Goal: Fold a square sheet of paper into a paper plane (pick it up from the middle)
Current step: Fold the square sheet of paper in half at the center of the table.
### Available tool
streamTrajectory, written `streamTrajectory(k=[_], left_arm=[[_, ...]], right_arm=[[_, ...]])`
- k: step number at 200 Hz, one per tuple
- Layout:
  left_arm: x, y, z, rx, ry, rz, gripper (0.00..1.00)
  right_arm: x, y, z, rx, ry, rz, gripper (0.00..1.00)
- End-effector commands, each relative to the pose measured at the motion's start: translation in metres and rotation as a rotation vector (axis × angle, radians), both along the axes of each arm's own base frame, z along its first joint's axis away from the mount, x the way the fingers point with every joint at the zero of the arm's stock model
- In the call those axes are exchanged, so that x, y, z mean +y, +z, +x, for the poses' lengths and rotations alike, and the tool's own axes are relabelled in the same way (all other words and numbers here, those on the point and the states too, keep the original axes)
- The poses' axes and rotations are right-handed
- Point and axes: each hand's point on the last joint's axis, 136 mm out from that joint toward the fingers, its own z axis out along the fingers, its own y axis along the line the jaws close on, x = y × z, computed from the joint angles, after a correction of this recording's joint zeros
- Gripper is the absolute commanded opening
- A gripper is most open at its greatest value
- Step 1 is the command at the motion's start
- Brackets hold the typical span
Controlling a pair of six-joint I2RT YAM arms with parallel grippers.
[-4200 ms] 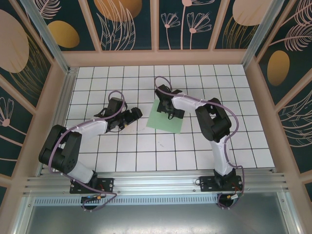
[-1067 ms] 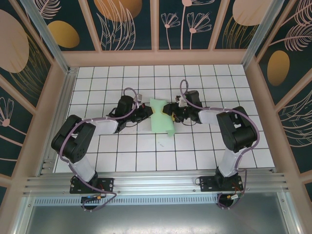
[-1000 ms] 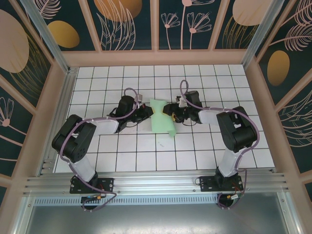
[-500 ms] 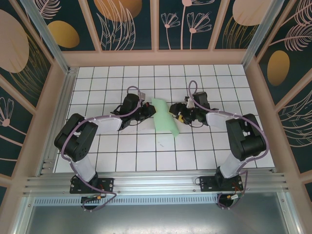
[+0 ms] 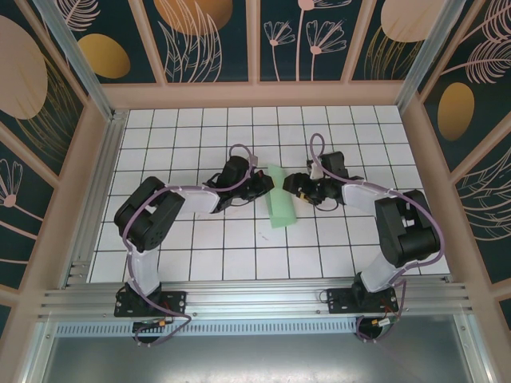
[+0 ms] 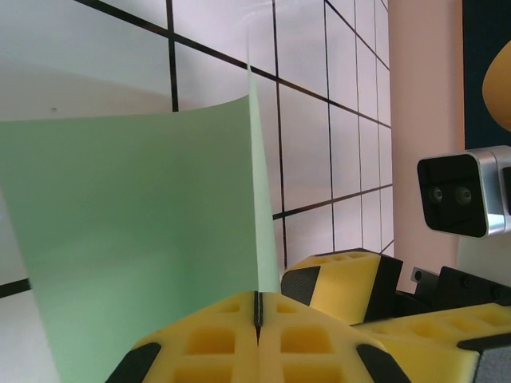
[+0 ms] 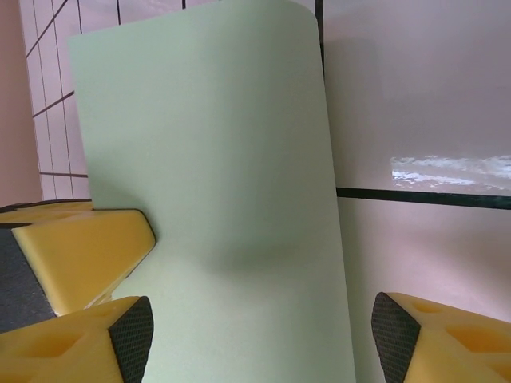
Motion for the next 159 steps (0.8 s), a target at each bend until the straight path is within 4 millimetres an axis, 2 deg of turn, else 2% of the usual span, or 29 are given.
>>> streamTrajectory(k=[1,49,132,159], left_arm=[[-0.009,0.002,0.005,-0.008,-0.005,-0.027,0.00],[-0.005,-0.017,0.001,0.037,0.014,-0.005,0.00],[-0.001,-0.041,-0.004,0.107,0.030,0.045,0.00],[0.001,-0.042,-0.005,0.113,0.035,0.053,0.03]], right_arm=[[0.000,0.005,-0.006,-0.013,0.038,0.007,0.73],[-0.002,-0.008,-0.001,-0.001,0.069,-0.059,0.65],[0.003,-0.030,-0.005,0.031,0.140,-0.141,0.55],[0.003,-0.039,-0.008,0.045,0.162,-0.174,0.50]])
